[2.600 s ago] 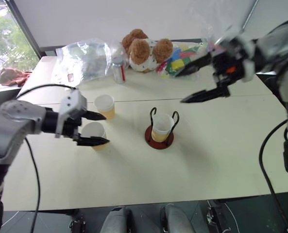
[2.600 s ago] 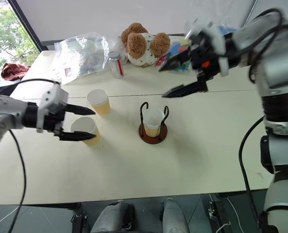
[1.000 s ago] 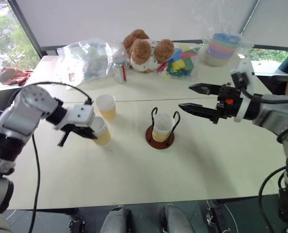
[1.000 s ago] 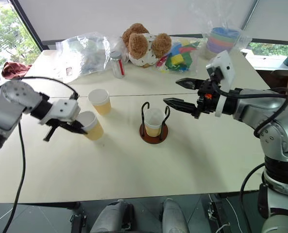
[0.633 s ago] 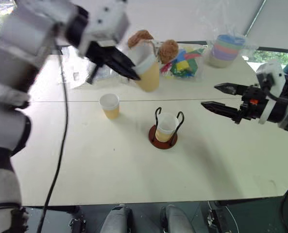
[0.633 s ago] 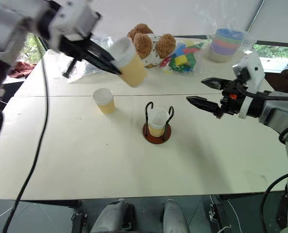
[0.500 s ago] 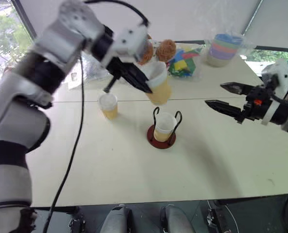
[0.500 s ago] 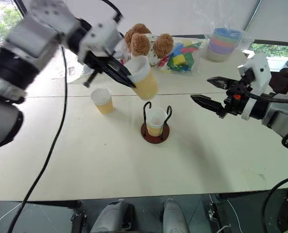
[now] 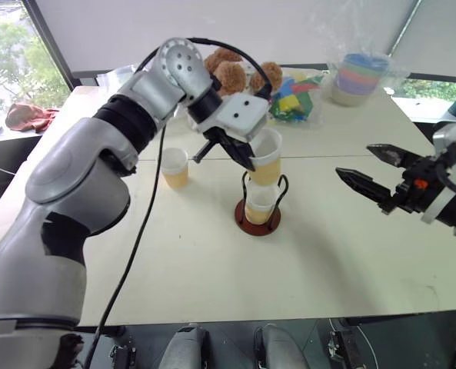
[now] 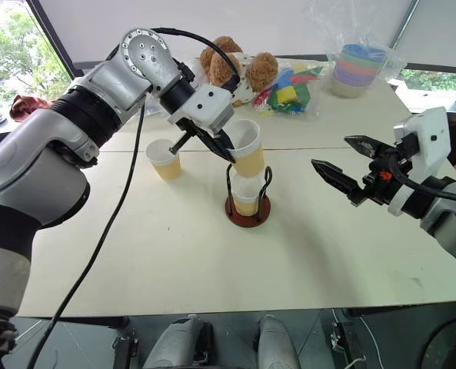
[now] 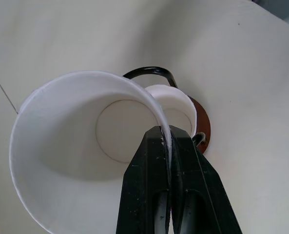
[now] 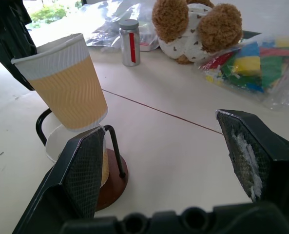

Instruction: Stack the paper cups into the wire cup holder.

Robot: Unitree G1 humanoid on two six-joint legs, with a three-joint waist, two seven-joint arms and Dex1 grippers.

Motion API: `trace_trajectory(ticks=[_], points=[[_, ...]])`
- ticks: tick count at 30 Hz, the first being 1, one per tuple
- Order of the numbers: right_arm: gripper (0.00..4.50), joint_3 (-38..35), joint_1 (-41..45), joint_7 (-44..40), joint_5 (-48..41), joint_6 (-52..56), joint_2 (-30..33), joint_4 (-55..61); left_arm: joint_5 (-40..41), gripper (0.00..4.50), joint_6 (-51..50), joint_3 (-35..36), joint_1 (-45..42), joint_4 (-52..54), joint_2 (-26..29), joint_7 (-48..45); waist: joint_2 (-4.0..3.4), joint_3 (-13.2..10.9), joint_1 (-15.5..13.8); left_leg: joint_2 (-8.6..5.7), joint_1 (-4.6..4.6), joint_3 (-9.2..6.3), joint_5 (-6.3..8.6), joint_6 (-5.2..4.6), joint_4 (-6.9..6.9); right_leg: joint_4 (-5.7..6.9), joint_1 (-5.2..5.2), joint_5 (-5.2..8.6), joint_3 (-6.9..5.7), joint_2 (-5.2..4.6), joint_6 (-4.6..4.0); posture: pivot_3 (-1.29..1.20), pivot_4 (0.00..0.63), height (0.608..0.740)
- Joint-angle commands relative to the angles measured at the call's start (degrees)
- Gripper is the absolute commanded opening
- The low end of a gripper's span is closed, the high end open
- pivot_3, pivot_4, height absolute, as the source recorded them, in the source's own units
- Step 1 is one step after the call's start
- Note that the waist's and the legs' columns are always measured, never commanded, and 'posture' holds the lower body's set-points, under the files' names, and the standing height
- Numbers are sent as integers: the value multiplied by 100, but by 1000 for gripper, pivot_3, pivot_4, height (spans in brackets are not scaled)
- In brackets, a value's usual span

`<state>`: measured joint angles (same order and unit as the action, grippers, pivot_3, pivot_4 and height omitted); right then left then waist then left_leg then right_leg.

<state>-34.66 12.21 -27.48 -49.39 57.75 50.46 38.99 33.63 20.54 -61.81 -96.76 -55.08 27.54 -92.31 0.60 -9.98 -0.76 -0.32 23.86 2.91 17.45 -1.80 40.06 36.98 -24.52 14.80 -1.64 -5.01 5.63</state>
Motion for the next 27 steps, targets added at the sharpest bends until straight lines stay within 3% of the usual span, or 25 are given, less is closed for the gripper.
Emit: trace_trajectory(ticks=[1, 7, 10, 13, 17, 21, 27], points=[[3953, -214, -47, 145, -136, -106, -35, 167, 228, 55, 57, -167, -199, 144, -23, -19, 0, 0, 4, 0, 0, 0, 0, 0, 0, 0, 0, 0, 0, 0, 0, 0, 150, 740], [3953, -187, -166, 314, -195, -210, -54, 166, 354, 55, 189, -681, -308, 214, -14, -19, 0, 0, 3, 0, 0, 0, 0, 0, 0, 0, 0, 0, 0, 1, 0, 0, 150, 740], [3953, -166, -237, 380, -210, -289, -80, 167, 339, 1432, 282, -741, -321, 77, -132, -19, 0, 0, -1, 0, 0, -1, 0, 0, 0, 0, 0, 0, 0, 1, 0, 0, 150, 740], [3953, -150, -295, 393, -231, -337, -87, 171, 163, 2951, 396, -350, -306, -288, -391, -19, 1, 0, -10, -1, 2, 0, 0, 0, 2, -1, 0, 0, 0, 1, 0, 0, 150, 740], [3953, -54, -290, 308, -217, -369, 12, 105, 261, 2951, 143, 248, -448, -504, -342, -19, 2, -1, 5, -2, 3, -1, 1, -1, 3, -2, 1, 0, 0, 1, 0, 0, 150, 740], [3953, 156, -65, 18, -365, -392, 287, 93, 251, 2951, -517, 1016, -534, -657, 226, -19, 0, -1, 66, 4, 1, -3, 1, -2, -1, 0, -4, 0, 0, 10, 0, 0, 150, 740], [3953, 1274, 1450, -404, -1205, -365, 494, 155, -1306, 2951, -456, 2014, 204, -1407, 1213, 315, -8, 1, 173, 11, -18, -4, 2, -3, -6, 8, 2, 0, 3, 20, 0, 0, 150, 740]])
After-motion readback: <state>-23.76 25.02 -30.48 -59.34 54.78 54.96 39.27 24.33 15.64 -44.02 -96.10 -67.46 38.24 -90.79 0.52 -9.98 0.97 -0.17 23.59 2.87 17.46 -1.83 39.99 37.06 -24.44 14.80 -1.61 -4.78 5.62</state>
